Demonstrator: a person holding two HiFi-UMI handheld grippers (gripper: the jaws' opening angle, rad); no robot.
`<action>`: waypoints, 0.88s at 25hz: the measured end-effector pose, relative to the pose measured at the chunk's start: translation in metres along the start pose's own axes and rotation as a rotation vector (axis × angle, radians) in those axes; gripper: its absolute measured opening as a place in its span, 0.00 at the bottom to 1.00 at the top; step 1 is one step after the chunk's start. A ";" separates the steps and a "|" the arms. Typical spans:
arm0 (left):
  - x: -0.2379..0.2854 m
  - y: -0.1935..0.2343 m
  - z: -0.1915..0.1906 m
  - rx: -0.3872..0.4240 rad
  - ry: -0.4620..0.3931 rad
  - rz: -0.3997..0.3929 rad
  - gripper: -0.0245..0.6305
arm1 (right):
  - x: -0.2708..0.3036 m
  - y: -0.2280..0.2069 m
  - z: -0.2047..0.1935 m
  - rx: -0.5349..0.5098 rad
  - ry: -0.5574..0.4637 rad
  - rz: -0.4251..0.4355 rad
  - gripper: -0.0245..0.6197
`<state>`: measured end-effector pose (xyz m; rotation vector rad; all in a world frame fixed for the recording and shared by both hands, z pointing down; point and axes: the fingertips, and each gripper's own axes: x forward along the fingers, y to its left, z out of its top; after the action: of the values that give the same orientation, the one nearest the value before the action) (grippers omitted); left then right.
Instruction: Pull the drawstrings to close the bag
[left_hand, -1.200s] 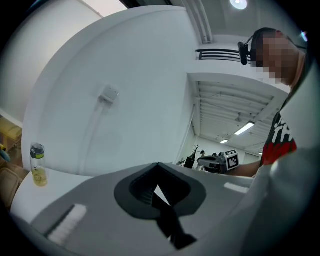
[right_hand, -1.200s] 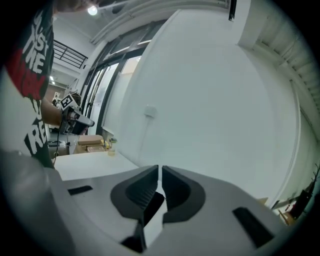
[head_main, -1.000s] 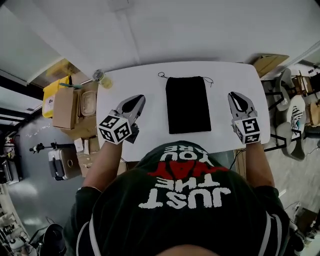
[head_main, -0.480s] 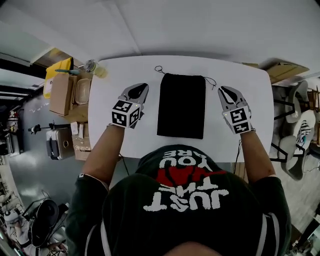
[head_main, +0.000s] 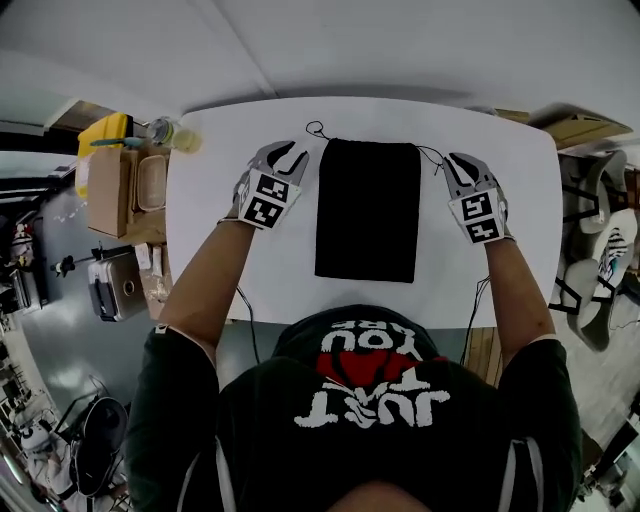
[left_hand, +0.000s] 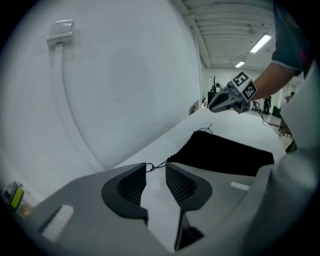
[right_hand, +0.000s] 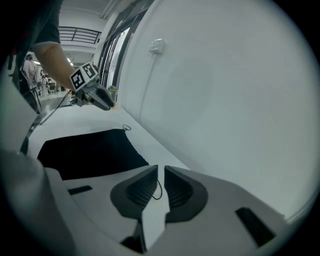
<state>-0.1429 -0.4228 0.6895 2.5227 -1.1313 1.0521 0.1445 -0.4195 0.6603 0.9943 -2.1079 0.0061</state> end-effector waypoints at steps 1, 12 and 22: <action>0.007 0.003 -0.005 0.036 0.023 0.002 0.21 | 0.008 0.001 -0.004 -0.011 0.013 0.007 0.05; 0.069 0.016 -0.017 0.374 0.163 0.018 0.25 | 0.071 0.007 -0.031 -0.169 0.133 0.105 0.14; 0.087 0.013 -0.019 0.453 0.186 -0.012 0.25 | 0.095 0.013 -0.036 -0.287 0.181 0.180 0.16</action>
<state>-0.1225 -0.4748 0.7607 2.6671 -0.9071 1.6608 0.1238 -0.4609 0.7518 0.6099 -1.9578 -0.1090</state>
